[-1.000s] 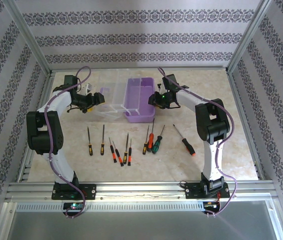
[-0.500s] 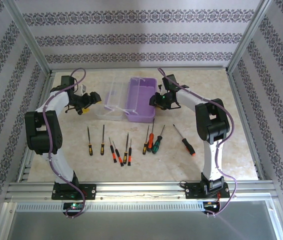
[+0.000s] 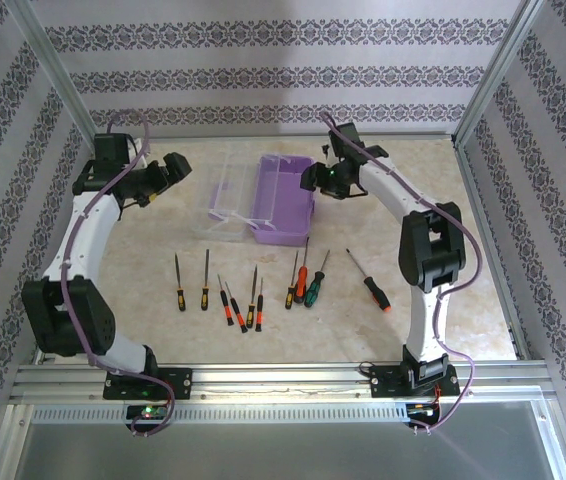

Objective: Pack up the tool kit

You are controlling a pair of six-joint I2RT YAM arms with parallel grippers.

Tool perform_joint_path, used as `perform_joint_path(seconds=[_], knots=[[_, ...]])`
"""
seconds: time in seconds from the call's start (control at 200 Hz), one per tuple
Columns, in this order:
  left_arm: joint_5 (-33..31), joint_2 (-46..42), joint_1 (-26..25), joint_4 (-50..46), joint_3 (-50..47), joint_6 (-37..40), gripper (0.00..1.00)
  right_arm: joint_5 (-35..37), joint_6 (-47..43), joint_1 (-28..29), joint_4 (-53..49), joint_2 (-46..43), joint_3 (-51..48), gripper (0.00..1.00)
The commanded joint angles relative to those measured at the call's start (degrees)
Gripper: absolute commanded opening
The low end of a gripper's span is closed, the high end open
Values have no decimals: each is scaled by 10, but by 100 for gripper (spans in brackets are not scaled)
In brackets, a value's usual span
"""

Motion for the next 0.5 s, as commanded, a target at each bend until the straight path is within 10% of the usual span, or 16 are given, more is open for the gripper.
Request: perform_joint_path(seconds=[0.0, 0.3, 0.495], knots=[[-5, -19, -36, 10, 5, -27, 100, 65, -37, -4, -79, -57, 2, 62], [66, 33, -254, 72, 11, 15, 98, 180, -63, -42, -101, -298, -297, 65], [77, 3, -270, 160, -66, -31, 100, 180, -45, -84, -77, -424, -413, 69]])
